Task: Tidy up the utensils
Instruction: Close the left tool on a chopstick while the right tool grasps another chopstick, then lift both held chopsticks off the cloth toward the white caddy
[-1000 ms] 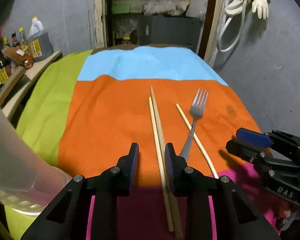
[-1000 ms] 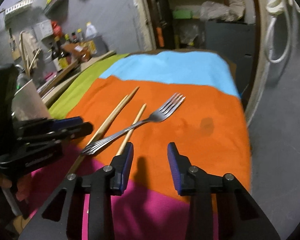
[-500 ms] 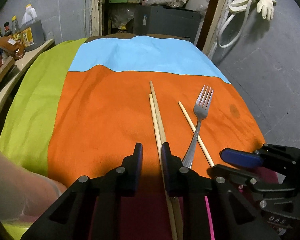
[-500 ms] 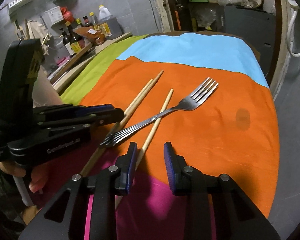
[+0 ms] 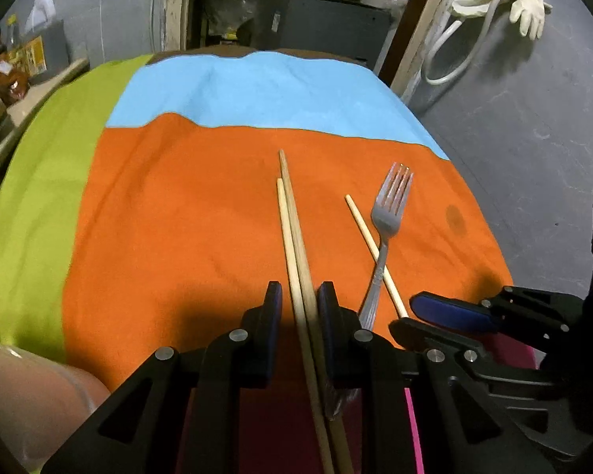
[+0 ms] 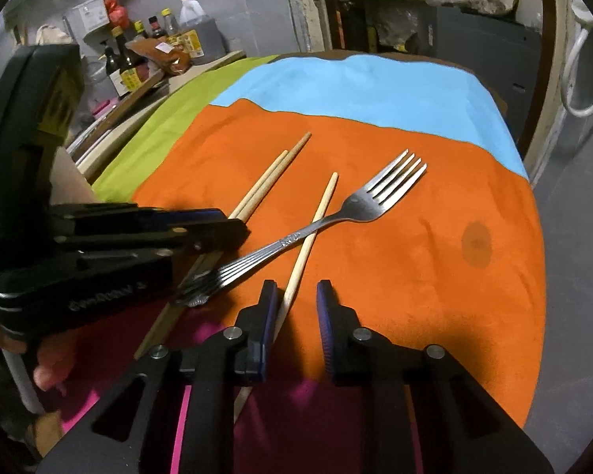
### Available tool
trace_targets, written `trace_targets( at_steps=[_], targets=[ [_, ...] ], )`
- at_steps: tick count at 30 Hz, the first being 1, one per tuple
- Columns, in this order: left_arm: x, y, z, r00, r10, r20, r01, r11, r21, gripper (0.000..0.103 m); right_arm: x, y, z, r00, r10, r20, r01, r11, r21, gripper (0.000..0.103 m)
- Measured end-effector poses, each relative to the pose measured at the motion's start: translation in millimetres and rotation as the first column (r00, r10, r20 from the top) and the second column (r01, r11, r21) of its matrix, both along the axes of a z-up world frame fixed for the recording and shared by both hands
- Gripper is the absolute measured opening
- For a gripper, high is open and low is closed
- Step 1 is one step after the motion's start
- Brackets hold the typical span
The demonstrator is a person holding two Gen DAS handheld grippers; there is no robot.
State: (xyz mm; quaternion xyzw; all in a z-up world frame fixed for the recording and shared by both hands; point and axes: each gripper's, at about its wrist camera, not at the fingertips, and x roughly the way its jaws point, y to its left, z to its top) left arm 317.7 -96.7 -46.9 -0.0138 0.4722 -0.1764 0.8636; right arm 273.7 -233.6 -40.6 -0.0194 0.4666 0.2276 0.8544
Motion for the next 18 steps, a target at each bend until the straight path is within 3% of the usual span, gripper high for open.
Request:
trace_targets(
  at_steps=[6,10,18],
  targets=[
    [3.4,7.8,0.1,1.0,0.013,-0.025,-0.014,0.998,-0.053,0.011,8.9,1.1,-2.2,1.0,-0.013,-0.009,0.013,1.0,0.013,0.018],
    [-0.6,10.1,2.6,0.999,0.02,-0.03,-0.022,0.997,-0.069,0.01,7.3,-0.3,-2.8,1.0,-0.015,-0.009,0.015,1.0,0.022,0.008],
    [-20.6,13.3,11.1,0.999,0.032,-0.027,-0.035,0.995,-0.099,0.003,-10.9,-8.5,-0.7,1.0,-0.016,-0.008,0.016,1.0,0.015,0.006]
  ],
)
